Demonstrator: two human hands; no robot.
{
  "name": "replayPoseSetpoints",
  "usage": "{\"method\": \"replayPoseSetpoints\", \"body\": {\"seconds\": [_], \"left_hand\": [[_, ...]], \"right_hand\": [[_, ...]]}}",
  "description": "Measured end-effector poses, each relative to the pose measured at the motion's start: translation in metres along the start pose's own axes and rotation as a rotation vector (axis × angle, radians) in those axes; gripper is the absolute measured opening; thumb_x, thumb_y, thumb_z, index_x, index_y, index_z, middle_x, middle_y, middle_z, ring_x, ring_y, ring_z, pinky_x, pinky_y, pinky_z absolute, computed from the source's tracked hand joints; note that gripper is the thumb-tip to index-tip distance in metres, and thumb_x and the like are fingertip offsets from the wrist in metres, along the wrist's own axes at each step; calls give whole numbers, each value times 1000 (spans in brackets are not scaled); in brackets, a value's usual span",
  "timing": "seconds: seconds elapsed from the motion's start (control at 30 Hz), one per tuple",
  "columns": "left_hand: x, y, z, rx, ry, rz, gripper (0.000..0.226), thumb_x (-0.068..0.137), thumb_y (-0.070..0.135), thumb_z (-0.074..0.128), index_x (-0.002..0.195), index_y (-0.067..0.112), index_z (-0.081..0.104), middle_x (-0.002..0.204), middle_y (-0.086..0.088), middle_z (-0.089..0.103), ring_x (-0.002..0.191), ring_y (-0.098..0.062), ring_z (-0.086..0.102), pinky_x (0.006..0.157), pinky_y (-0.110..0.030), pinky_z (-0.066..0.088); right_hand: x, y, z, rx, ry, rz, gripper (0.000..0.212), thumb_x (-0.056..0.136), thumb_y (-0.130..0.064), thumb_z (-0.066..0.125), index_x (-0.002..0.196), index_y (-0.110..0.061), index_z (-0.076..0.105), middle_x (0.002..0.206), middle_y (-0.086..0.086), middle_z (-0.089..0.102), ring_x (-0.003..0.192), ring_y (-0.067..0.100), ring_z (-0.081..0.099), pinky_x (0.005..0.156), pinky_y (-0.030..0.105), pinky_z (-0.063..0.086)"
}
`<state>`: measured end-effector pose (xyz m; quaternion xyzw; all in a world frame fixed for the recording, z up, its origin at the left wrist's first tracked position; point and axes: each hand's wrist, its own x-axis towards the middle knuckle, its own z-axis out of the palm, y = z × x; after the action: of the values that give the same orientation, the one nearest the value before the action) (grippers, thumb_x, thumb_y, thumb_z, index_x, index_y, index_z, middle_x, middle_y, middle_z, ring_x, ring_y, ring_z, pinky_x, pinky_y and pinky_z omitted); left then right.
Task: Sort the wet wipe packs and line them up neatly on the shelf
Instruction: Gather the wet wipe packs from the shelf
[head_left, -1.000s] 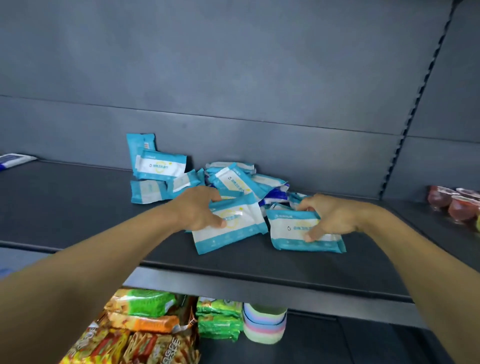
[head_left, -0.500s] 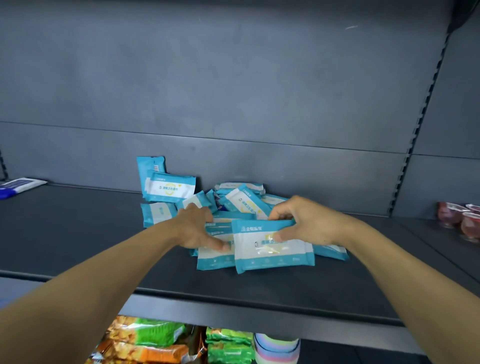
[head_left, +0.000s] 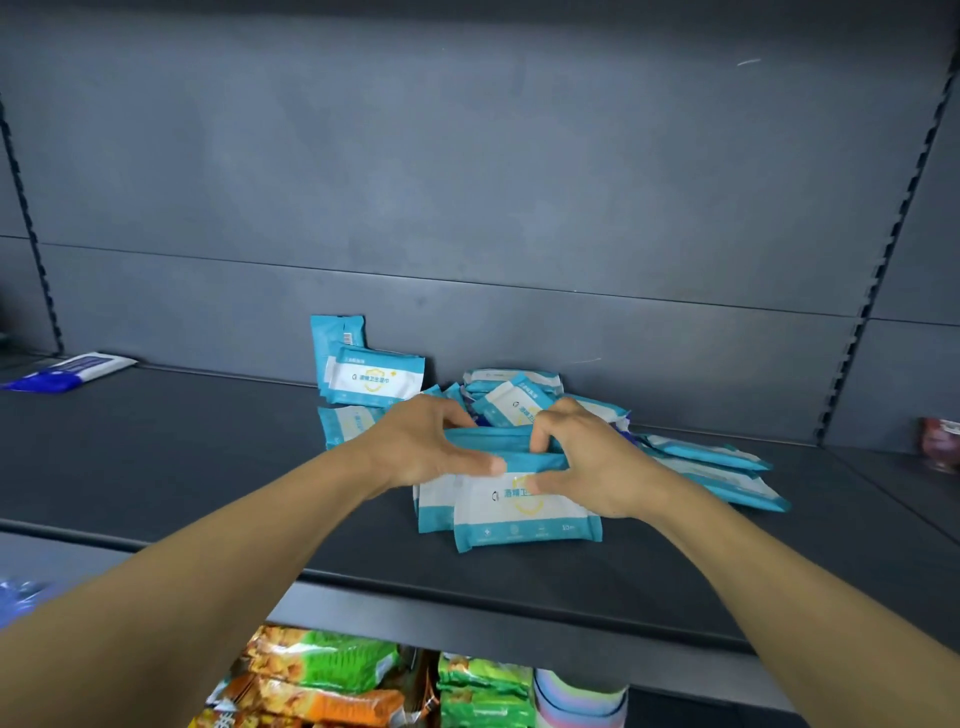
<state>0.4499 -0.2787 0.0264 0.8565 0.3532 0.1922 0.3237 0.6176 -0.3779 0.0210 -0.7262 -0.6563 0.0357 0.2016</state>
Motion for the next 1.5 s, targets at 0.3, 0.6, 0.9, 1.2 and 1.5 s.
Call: {"method": "replayPoseSetpoints", "body": {"seconds": [0.3, 0.6, 0.9, 1.2, 1.5], "left_hand": [[3, 9, 6, 478, -34, 54, 64, 60, 44, 85, 112, 25, 55, 104, 10, 60, 100, -16, 56, 90, -37, 49], [7, 38, 22, 679, -122, 112, 78, 70, 43, 76, 136, 30, 35, 109, 10, 52, 101, -16, 51, 88, -36, 47], [29, 46, 41, 684, -154, 164, 87, 70, 54, 74, 143, 32, 32, 134, 12, 49, 122, -16, 47, 98, -37, 44], [37, 48, 43, 592, -174, 169, 74, 65, 48, 80, 131, 35, 47, 118, 19, 57, 107, -9, 54, 94, -34, 47], [35, 48, 40, 570, -210, 141, 61, 69, 41, 80, 122, 32, 52, 111, 19, 59, 101, -8, 55, 93, -34, 48]], "right_hand": [[-13, 7, -4, 225, 166, 50, 49, 78, -26, 76, 115, -24, 44, 105, -9, 51, 94, 10, 57, 77, 18, 42], [-20, 122, -61, -32, 287, 436, 32, 99, -8, 36, 124, -8, 56, 129, 13, 56, 117, 29, 51, 88, 29, 39], [-12, 176, -54, 40, -85, 537, 43, 103, -29, 35, 144, -16, 36, 150, 4, 36, 136, 23, 35, 109, 33, 28], [-20, 178, -77, 17, -272, 514, 44, 88, -25, 65, 129, -15, 55, 135, 1, 51, 122, 17, 47, 102, 28, 36], [-21, 177, -70, 144, -231, 623, 68, 84, -46, 67, 136, -8, 45, 132, 5, 53, 114, 18, 53, 102, 34, 41]]}}
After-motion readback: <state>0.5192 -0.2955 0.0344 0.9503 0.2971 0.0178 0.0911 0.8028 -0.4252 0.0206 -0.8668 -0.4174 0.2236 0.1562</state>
